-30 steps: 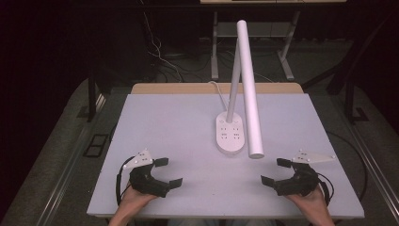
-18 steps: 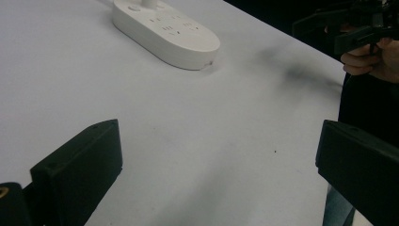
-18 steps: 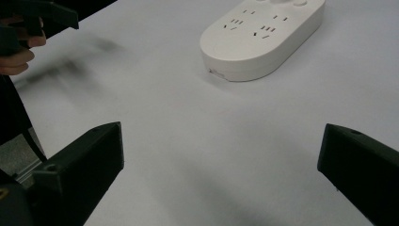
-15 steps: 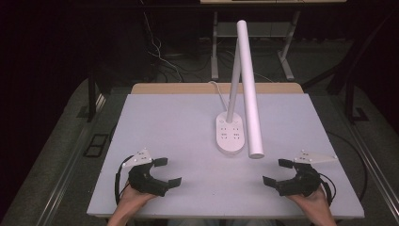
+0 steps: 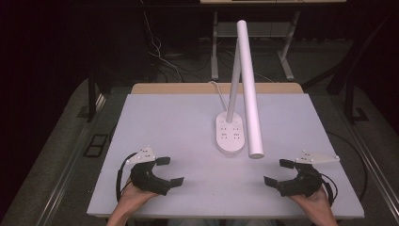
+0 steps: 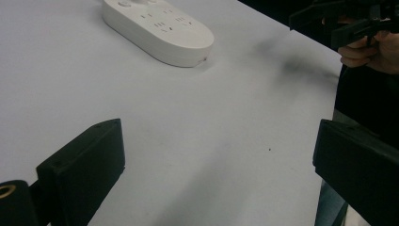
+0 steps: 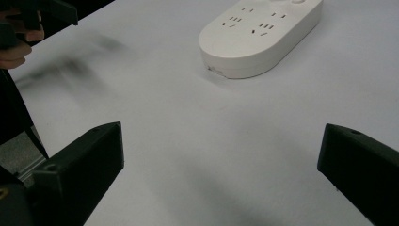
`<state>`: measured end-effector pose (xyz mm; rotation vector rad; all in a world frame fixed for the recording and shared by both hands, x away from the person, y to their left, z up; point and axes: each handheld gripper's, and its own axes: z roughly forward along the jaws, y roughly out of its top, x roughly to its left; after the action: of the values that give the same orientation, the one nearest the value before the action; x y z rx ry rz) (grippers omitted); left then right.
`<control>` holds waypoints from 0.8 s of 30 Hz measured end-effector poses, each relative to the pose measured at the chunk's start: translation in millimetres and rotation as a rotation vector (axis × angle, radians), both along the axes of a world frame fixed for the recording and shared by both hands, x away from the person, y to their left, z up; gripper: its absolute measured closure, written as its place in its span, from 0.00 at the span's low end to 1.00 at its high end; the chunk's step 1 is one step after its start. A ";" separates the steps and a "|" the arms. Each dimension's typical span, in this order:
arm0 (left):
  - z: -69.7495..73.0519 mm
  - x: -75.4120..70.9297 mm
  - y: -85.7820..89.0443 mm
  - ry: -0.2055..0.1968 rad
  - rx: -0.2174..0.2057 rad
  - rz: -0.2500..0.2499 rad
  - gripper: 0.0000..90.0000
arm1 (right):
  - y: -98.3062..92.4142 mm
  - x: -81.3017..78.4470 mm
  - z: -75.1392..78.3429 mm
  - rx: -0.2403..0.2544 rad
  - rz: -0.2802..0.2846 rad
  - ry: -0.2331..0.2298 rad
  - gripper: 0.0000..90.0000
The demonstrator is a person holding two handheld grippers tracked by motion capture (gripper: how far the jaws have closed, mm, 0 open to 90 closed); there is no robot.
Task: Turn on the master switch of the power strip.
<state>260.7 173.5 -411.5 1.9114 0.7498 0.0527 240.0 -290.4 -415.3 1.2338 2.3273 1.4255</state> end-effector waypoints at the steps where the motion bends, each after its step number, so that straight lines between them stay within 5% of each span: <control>1: 1.1 0.5 0.2 0.001 0.004 -0.003 0.02 | -0.1 -0.1 0.0 0.000 0.000 0.000 0.00; 24: 21.5 20.5 0.2 0.021 0.036 -0.042 0.03 | -0.9 -0.4 -0.8 -0.007 -0.003 -0.002 0.00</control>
<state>281.1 173.6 -390.0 1.9640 0.7274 0.0198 239.6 -291.3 -416.0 1.2328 2.3267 1.4152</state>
